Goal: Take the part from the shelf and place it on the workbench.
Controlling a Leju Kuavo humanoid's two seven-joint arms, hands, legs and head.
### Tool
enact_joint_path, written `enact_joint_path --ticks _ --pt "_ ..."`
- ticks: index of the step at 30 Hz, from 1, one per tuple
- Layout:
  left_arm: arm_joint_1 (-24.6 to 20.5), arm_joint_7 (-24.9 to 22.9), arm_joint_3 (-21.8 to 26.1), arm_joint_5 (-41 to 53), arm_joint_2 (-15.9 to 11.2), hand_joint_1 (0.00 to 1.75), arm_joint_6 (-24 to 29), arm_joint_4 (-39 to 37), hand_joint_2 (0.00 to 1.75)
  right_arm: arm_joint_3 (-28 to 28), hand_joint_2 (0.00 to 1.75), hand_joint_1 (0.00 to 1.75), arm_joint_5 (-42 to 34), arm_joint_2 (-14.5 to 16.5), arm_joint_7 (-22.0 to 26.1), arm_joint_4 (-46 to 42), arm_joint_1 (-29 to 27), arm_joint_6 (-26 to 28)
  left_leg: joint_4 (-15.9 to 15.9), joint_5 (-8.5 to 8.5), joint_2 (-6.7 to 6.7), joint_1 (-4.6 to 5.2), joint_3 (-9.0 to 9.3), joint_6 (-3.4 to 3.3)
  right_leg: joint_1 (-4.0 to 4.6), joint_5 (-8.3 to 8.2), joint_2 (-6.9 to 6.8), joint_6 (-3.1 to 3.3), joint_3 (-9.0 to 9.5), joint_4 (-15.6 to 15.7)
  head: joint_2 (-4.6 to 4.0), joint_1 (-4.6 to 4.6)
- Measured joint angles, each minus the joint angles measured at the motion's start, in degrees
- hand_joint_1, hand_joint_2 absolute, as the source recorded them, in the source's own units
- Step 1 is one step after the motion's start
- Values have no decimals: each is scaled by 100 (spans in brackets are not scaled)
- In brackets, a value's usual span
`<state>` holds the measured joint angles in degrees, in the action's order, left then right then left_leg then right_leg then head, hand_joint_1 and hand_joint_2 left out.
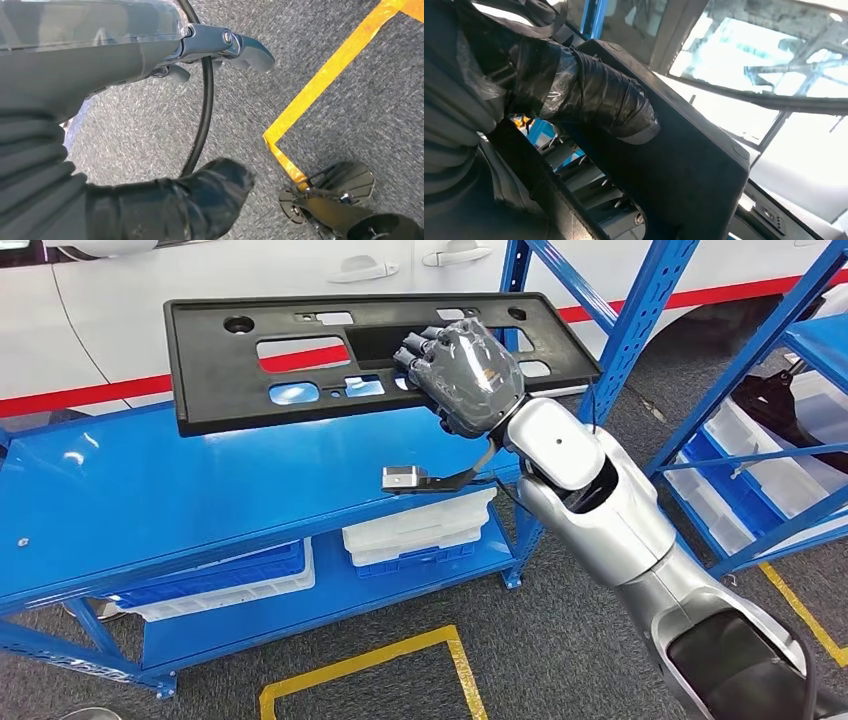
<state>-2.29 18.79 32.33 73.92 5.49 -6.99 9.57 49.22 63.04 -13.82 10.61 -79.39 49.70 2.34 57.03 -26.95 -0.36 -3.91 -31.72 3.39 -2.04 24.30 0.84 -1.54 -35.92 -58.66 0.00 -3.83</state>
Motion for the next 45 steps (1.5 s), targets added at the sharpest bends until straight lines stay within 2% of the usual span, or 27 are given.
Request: enact_joint_path --ticks 2,6,10,20,34,43,45 --pt "1 1 2 -36 -10 0 -72 0 0 5 175 175 6 -41 20 -100 -14 5 0 1 0 0 1 0 0 0 0 0 0 0 0 0" --pt "-5 73 39 -166 -46 0 -253 2 0 77 175 175 43 -111 110 -275 -58 26 0 2 0 0 3 0 1 -1 0 0 2 -1 0 -1" --pt "-35 86 114 -235 -100 0 -391 2 175 237 175 175 44 -177 264 -447 -121 10 0 1 1 0 2 0 1 -1 2 0 1 -1 0 -1" --pt "-143 162 172 -270 -315 0 -577 4 175 667 175 175 -285 -216 441 -555 -58 -187 0 1 0 0 1 0 1 -1 1 0 3 -1 0 0" --pt "-179 90 352 -376 -450 0 -605 7 175 798 175 175 -422 -216 438 -557 -35 -168 1 1 -1 0 1 0 0 0 0 0 4 0 0 0" --pt "-162 -26 393 -406 -460 0 -326 7 175 799 175 175 -398 -280 497 -728 -40 -54 1 1 -1 0 2 -1 0 0 0 0 4 0 0 -1" --pt "-142 -46 393 -381 -467 0 -237 7 175 800 175 175 -380 -329 519 -798 -39 -42 25 -5 -3 6 -7 -26 -33 -23 -2 -22 11 24 0 -1"
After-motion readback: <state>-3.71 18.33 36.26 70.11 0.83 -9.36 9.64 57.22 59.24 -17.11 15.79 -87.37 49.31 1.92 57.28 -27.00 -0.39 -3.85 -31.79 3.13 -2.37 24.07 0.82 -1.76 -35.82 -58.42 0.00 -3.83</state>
